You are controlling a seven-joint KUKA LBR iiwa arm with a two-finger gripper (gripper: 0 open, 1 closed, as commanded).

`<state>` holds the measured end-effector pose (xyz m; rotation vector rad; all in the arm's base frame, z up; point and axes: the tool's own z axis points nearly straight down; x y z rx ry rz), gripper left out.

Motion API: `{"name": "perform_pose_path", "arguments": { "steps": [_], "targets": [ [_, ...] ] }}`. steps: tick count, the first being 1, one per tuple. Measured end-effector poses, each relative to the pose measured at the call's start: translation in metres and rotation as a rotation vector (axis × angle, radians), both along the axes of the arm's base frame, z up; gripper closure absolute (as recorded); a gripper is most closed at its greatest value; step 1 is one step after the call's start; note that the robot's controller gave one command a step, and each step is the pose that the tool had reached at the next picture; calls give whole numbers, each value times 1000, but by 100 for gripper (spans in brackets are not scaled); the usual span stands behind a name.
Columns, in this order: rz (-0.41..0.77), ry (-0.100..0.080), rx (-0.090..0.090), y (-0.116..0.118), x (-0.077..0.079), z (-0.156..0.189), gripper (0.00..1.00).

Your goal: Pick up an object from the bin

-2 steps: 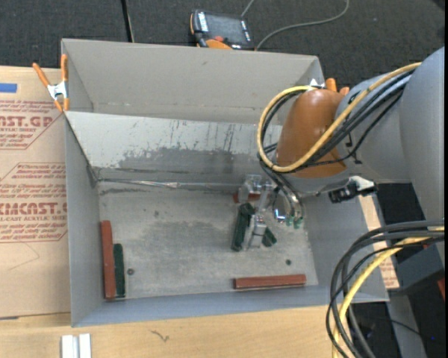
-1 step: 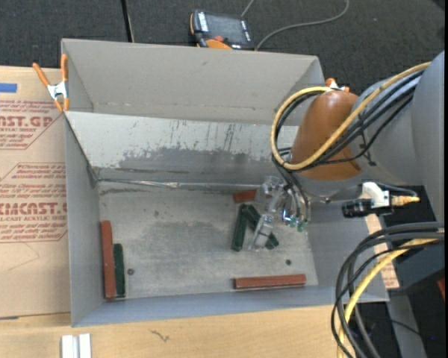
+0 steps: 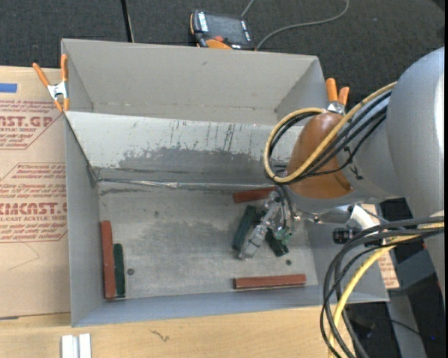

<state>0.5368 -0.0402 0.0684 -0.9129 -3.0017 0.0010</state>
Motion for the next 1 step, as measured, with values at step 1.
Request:
{"name": "perform_pose_path", "arguments": {
  "steps": [1],
  "targets": [
    [-40, 0, -2, -30, -27, 1, 0]
  ]
}}
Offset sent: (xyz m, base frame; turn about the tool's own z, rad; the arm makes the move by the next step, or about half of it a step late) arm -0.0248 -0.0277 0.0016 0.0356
